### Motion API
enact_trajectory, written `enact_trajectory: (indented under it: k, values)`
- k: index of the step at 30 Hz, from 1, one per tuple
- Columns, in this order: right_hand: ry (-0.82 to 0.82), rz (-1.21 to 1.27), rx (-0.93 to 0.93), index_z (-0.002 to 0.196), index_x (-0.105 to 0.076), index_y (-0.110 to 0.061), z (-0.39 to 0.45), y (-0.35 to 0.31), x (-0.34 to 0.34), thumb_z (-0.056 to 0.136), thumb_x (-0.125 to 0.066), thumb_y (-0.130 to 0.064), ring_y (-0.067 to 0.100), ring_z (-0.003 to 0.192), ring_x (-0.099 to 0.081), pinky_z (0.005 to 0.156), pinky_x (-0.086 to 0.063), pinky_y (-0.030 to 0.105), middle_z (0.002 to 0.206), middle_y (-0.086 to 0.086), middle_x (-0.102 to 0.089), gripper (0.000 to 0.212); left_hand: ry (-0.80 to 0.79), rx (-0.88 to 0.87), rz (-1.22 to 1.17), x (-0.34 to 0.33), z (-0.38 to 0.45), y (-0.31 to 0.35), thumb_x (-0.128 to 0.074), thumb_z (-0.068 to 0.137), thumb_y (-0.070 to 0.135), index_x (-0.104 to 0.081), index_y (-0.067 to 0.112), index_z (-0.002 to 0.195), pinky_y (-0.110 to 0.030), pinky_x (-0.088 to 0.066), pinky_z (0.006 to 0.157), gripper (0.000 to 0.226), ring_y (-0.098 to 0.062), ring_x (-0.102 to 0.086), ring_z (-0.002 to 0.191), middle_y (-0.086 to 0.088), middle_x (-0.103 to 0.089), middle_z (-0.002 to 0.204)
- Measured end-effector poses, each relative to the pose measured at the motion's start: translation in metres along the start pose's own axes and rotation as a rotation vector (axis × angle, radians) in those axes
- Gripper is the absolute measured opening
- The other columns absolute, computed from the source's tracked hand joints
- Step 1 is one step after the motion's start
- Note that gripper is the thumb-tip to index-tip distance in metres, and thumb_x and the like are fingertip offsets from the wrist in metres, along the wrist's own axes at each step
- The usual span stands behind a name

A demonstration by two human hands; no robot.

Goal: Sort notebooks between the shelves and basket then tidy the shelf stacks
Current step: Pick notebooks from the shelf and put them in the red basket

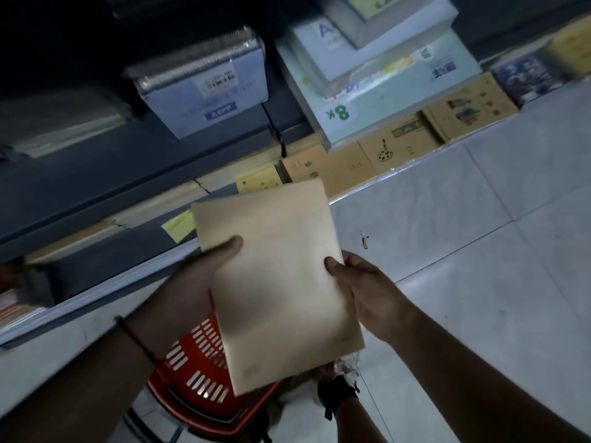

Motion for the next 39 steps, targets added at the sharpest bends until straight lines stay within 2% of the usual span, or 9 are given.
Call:
enact_trajectory:
  k: [4, 10, 15, 18, 23, 28, 31, 33, 39]
  values:
    - [0.111, -0.044, 0.021, 0.112, -0.072, -0.017, -0.058, -0.014, 0.006, 0.096, -0.062, -0.025, 0.034, 0.106, -0.068, 0.103, -0.047, 0.056, 0.110, 0.010, -0.074, 0.020, -0.053, 0.051, -0.070, -0.035, -0.055, 0.002, -0.064, 0.090, 0.020, -0.072, 0.014, 0.120, -0.047, -0.048, 0.100, 0.031, -0.034, -0.068, 0.109, -0.015, -0.072, 0.118]
    - [0.122, 0.045, 0.112, 0.114, -0.070, -0.011, -0.186, -0.065, 0.011, 0.099, -0.054, -0.016, 0.032, 0.108, -0.067, 0.092, -0.051, 0.043, 0.112, 0.011, -0.073, 0.023, -0.169, 0.027, 0.079, -0.076, -0.152, 0.046, -0.066, 0.088, 0.009, -0.072, 0.015, 0.115, -0.055, -0.044, 0.105, 0.028, -0.033, -0.069, 0.108, -0.012, -0.073, 0.117]
    - [0.116, 0.160, 0.221, 0.121, -0.067, -0.009, -0.280, -0.118, 0.011, 0.081, -0.073, -0.024, 0.028, 0.111, -0.067, 0.098, -0.049, 0.041, 0.120, 0.011, -0.071, 0.043, -0.259, -0.090, 0.145, -0.117, -0.250, 0.092, -0.092, 0.059, 0.027, -0.069, 0.020, 0.118, -0.051, -0.043, 0.108, 0.064, -0.027, -0.068, 0.111, -0.006, -0.072, 0.120]
    - [0.071, 0.137, 0.273, 0.116, -0.068, -0.007, -0.323, -0.164, 0.002, 0.093, -0.059, -0.014, 0.033, 0.105, -0.068, 0.090, -0.050, 0.042, 0.110, 0.015, -0.074, 0.026, -0.293, -0.174, 0.152, -0.136, -0.306, 0.122, -0.097, 0.053, 0.031, -0.060, 0.025, 0.129, -0.045, -0.047, 0.103, 0.085, -0.025, -0.066, 0.115, -0.003, -0.070, 0.125]
    - [0.009, 0.101, 0.382, 0.110, -0.068, -0.005, -0.383, -0.251, -0.026, 0.094, -0.059, -0.010, 0.025, 0.083, -0.074, 0.069, -0.055, 0.034, 0.098, 0.011, -0.077, 0.019, -0.211, -0.336, 0.154, -0.146, -0.382, 0.180, -0.088, 0.069, 0.020, -0.067, 0.010, 0.127, -0.046, -0.046, 0.106, 0.062, -0.030, -0.066, 0.115, -0.011, -0.070, 0.122]
    - [-0.076, 0.143, 0.575, 0.117, -0.067, -0.006, -0.439, -0.318, -0.070, 0.047, -0.091, -0.029, 0.030, 0.093, -0.070, 0.093, -0.050, 0.042, 0.105, 0.013, -0.075, 0.078, -0.130, -0.569, 0.113, -0.141, -0.457, 0.231, -0.083, 0.076, 0.022, -0.069, 0.012, 0.122, -0.046, -0.048, 0.104, 0.050, -0.027, -0.068, 0.113, -0.008, -0.072, 0.120]
    - [-0.208, 0.116, 0.682, 0.113, -0.068, -0.005, -0.480, -0.334, -0.100, 0.079, -0.072, -0.011, 0.024, 0.081, -0.073, 0.086, -0.051, 0.040, 0.100, 0.014, -0.076, 0.036, -0.058, -0.741, 0.085, -0.126, -0.496, 0.247, -0.079, 0.073, 0.022, -0.068, 0.009, 0.121, -0.047, -0.050, 0.102, 0.050, -0.029, -0.069, 0.110, -0.010, -0.073, 0.116]
    - [-0.252, 0.090, 0.715, 0.113, -0.068, -0.007, -0.503, -0.335, -0.118, 0.089, -0.057, -0.001, 0.022, 0.080, -0.074, 0.080, -0.050, 0.039, 0.100, 0.013, -0.076, 0.027, -0.022, -0.834, 0.057, -0.116, -0.521, 0.252, -0.077, 0.074, 0.021, -0.066, 0.008, 0.122, -0.044, -0.052, 0.098, 0.051, -0.030, -0.070, 0.108, -0.011, -0.073, 0.115]
    - [-0.342, -0.024, 0.744, 0.124, -0.065, -0.014, -0.567, -0.304, -0.169, 0.054, -0.085, -0.013, 0.029, 0.104, -0.070, 0.093, -0.049, 0.041, 0.113, 0.011, -0.074, 0.073, 0.021, -0.919, -0.099, -0.073, -0.582, 0.248, -0.075, 0.072, 0.018, -0.068, 0.005, 0.117, -0.049, -0.052, 0.096, 0.048, -0.038, -0.070, 0.103, -0.019, -0.073, 0.111]
Point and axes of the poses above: each hand's wrist, its own z-axis towards the middle knuckle, its own x-axis out of the back of the hand, y = z × x, the point moved 6 cm from there along z, towards the middle knuckle
